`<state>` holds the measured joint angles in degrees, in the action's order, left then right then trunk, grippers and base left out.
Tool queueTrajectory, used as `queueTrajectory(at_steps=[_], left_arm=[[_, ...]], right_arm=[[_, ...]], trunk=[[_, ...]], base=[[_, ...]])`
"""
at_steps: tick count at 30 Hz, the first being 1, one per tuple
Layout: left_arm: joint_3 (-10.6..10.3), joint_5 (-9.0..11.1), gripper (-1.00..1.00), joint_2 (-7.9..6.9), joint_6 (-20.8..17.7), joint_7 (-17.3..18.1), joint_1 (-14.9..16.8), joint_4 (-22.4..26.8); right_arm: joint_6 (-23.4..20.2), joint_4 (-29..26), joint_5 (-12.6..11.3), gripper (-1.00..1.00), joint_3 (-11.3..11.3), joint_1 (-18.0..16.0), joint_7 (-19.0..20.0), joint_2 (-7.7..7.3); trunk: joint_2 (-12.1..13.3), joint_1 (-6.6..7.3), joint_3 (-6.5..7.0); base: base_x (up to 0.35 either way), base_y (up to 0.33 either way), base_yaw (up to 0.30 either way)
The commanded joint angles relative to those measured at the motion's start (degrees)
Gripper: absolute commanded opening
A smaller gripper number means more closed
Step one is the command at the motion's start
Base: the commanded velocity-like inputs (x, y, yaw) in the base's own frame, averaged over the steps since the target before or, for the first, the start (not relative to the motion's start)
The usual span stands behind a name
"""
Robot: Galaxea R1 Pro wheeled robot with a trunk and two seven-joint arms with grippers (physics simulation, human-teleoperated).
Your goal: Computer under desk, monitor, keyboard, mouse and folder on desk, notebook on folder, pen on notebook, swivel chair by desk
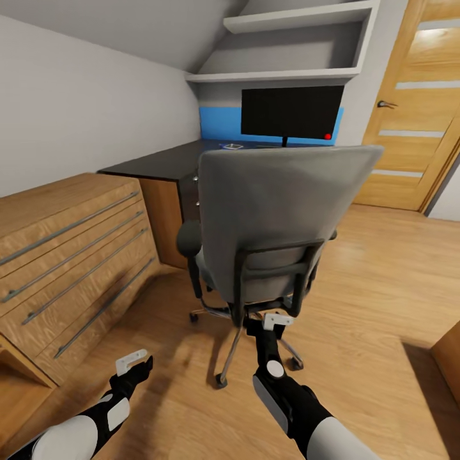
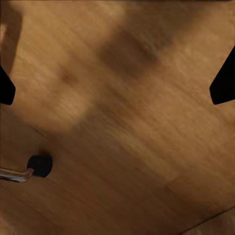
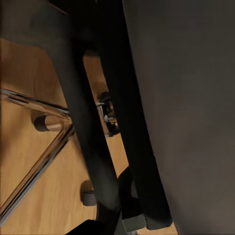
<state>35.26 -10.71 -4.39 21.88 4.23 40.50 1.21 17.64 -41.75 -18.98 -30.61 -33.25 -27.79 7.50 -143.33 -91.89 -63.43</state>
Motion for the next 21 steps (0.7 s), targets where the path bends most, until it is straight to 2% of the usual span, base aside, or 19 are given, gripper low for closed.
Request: queueTrajectory(at_steps=[1,14,21], left_arm=[[0.5,-0.5,1.00,-0.01,0.2,0.2,0.0,-0.1],[0.5,-0.5,1.00,0.00,0.2,0.2,0.1,-0.1],[0.4,-0.5,1.00,0.00,0.2,0.2,0.0,-0.1]], right_arm=[[0.3,0.1,-0.6,1.00,-0.4,-0.1,-0.2,-0.03],[0.4,0.2,-0.6,1.00,-0.3,-0.1,-0.2,-0.03],[0.4,0.2,-0.6,1.00,-0.3,-0.1,-0.2,-0.03]], trunk=[[0.0,0.01,-0.05],[0.0,0.01,-0.05],[0.0,0.01,-0.05]], base=[[0.000,0.000,0.180],[0.000,0.030,0.221],[0.000,0.060,0.081]])
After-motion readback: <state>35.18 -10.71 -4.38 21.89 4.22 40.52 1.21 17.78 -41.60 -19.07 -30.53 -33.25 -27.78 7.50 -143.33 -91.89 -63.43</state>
